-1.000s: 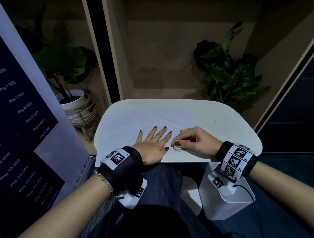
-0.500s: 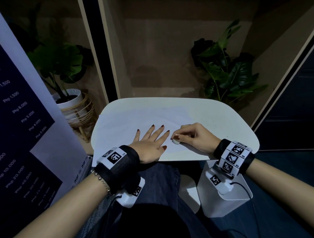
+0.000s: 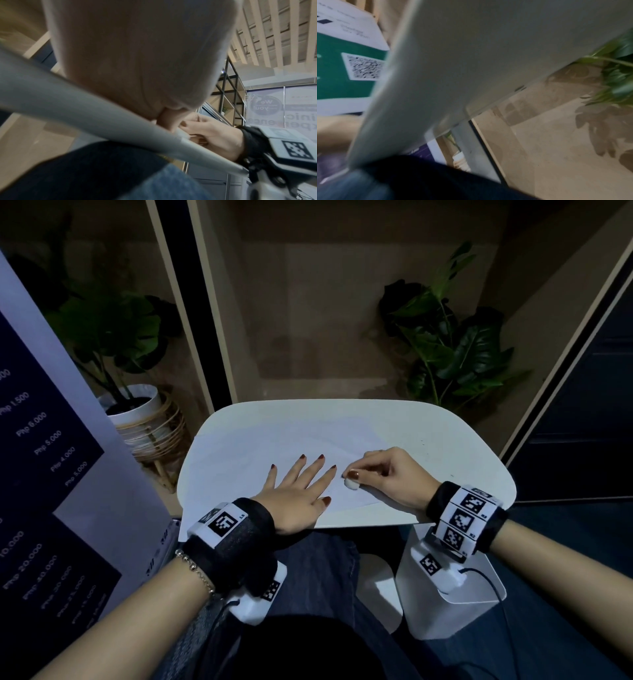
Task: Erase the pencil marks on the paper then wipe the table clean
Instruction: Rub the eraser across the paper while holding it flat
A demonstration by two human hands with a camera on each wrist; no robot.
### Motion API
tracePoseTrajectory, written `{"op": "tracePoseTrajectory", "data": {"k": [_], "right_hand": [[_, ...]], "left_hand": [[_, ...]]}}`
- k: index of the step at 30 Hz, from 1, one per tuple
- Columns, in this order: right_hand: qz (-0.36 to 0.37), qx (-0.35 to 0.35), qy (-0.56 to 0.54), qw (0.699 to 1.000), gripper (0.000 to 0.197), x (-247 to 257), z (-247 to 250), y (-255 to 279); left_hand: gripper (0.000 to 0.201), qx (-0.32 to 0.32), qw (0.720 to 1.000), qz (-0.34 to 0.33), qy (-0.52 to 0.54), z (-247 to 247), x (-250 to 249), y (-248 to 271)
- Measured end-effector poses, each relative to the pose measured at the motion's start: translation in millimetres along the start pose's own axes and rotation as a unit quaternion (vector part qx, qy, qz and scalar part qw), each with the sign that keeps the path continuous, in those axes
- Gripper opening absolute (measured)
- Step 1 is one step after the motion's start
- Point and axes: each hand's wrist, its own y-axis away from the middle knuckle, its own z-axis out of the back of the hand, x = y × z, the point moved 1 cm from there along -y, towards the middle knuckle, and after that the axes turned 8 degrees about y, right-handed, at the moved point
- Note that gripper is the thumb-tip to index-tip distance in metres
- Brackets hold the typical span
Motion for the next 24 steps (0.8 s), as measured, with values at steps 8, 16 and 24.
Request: {"op": "tracePoseTrajectory", "data": {"k": [8,16,24], "right_hand": [[-0.006,0.029,-0.003,1.0,0.015,-0.4,4.1,-0.4],[-0.009,0.053,0.015,0.998,0.014,-2.1,9.5,-0.9],[-0.007,0.089,0.036,0.995,0.014,-4.4,14.6,-1.7]], "left_hand": [[0.057,-0.002,1.0,0.0,0.003,-0.4,0.2,0.7],[0.059,-0.004,1.0,-0.001,-0.007,-1.0,-0.3,0.7],[0.059,-0.007,1.0,-0.002,-0.006,-1.2,-0.6,2.7]]}}
